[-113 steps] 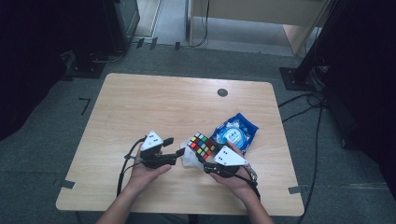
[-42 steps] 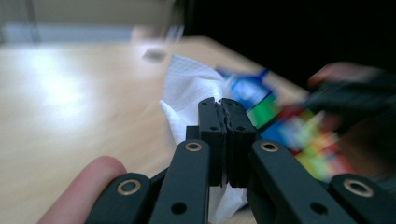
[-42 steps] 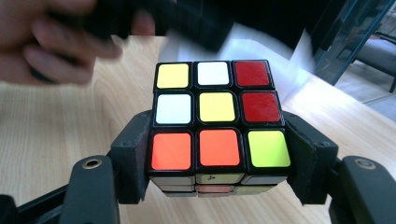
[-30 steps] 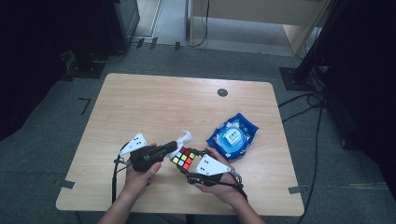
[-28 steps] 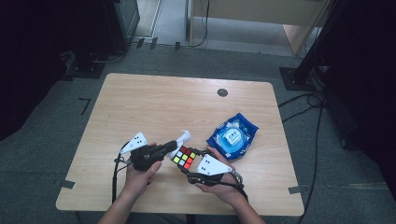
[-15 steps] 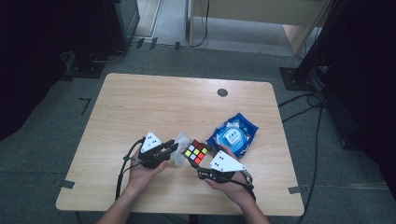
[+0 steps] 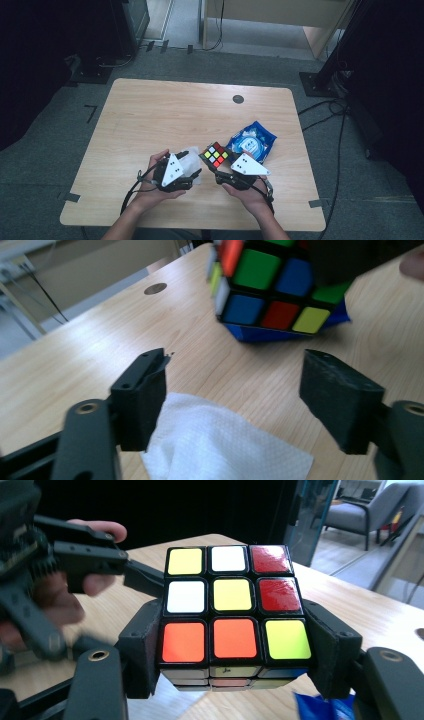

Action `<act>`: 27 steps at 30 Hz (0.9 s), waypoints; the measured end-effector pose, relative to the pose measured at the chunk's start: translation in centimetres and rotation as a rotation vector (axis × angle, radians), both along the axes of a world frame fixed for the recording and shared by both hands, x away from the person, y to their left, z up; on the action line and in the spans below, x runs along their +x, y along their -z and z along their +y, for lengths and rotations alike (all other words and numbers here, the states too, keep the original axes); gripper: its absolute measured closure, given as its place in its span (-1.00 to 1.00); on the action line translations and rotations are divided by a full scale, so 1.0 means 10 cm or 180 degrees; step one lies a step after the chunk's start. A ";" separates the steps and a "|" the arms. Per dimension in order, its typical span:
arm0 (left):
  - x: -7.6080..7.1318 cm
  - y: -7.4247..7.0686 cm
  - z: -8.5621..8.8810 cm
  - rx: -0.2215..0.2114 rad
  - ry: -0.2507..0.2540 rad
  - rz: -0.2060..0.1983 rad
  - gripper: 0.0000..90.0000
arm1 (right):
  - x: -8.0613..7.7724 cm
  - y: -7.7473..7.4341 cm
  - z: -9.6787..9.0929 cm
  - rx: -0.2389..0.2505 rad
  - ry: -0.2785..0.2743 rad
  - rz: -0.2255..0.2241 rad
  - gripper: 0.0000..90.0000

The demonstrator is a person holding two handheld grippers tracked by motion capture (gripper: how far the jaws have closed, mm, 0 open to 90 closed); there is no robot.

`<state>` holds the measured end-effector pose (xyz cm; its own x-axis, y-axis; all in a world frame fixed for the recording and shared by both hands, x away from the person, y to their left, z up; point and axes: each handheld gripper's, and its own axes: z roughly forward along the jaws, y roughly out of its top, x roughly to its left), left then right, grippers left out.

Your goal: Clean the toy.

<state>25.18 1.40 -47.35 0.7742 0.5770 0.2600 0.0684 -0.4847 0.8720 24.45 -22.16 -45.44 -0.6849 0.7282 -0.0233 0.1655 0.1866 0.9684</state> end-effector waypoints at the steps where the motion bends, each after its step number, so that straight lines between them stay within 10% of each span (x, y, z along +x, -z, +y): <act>1: -0.03 0.01 -0.02 0.0059 0.0004 -0.0058 -0.48 | 0.00 0.00 0.02 0.0007 -0.0016 0.0009 -0.22; 27: -0.13 0.04 -0.15 0.0025 0.0016 -0.0314 -0.25 | -0.04 0.05 0.22 0.0351 -0.0106 0.0674 -0.24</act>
<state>23.90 -0.10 -47.73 0.7475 0.5709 0.3396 -0.0200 -0.4917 0.8706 24.05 -19.93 -45.97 -0.6897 0.6954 0.2018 0.3626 0.0904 0.9275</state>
